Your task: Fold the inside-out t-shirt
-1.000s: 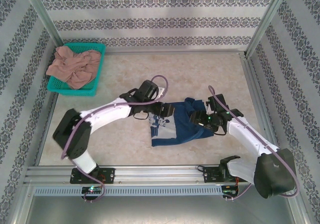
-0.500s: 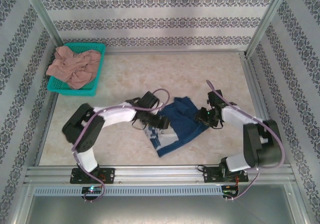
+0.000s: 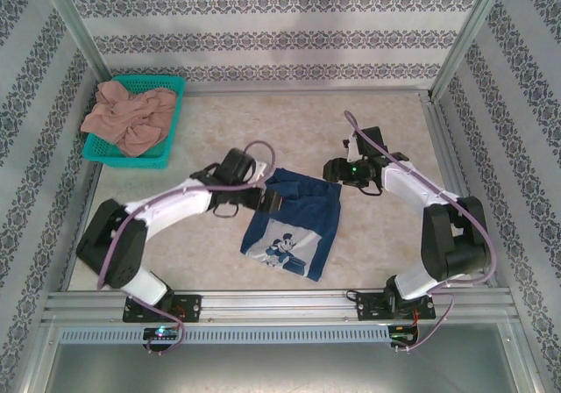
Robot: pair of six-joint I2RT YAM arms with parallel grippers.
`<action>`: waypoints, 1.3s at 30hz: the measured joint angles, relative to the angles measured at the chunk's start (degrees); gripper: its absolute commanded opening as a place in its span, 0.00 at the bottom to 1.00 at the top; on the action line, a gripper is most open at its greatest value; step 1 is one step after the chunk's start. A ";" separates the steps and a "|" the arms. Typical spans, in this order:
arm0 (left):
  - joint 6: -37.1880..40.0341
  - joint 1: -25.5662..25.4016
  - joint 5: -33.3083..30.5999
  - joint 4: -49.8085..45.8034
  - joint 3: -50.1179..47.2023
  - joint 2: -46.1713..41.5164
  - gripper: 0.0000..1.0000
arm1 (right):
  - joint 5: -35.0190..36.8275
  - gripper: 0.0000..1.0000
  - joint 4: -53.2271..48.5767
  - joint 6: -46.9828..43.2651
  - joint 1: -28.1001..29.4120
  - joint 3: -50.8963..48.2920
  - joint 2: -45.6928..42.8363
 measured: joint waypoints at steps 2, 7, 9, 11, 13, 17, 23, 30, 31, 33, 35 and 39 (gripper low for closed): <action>4.85 1.31 -0.24 -0.13 4.85 4.66 0.85 | -0.39 0.62 -0.22 -0.28 -0.04 -0.31 0.33; 15.69 2.86 3.17 -4.70 16.83 15.26 0.79 | -2.19 0.48 0.07 -1.18 -0.15 -1.11 3.72; 18.82 3.19 5.60 -7.19 21.00 19.04 0.74 | -2.99 0.43 0.39 -1.31 -0.15 -1.57 4.79; 21.33 3.39 8.02 -9.88 23.89 21.68 0.66 | -3.58 0.39 0.76 -1.36 -0.15 -1.81 5.86; 23.17 3.39 9.90 -12.22 25.79 23.28 0.52 | -4.13 0.30 1.16 -1.36 -0.15 -1.79 6.80; 25.68 3.61 12.59 -16.33 28.76 24.59 0.18 | -4.44 0.16 1.49 -1.51 -0.59 -1.79 7.37; 25.97 5.86 15.61 -19.17 33.75 25.22 0.00 | -5.03 0.09 1.99 -0.81 -2.49 -2.21 5.97; 24.96 7.54 16.83 -19.76 38.14 25.27 0.00 | -5.86 0.08 2.71 2.32 -3.17 -4.87 -0.09; 24.74 7.56 16.85 -19.91 38.99 25.51 0.00 | -5.84 0.09 2.82 3.15 -3.17 -5.03 -0.39; 24.11 7.56 16.85 -19.96 41.11 26.60 0.00 | -5.38 0.09 2.95 4.66 -3.17 -5.05 -0.42; 23.47 7.54 16.72 -19.85 43.36 28.52 0.00 | -4.24 0.11 3.13 6.36 -3.17 -5.20 -0.39; 22.03 7.54 14.51 -20.04 47.45 33.44 0.00 | -1.36 0.14 4.04 9.07 -3.17 -5.09 1.46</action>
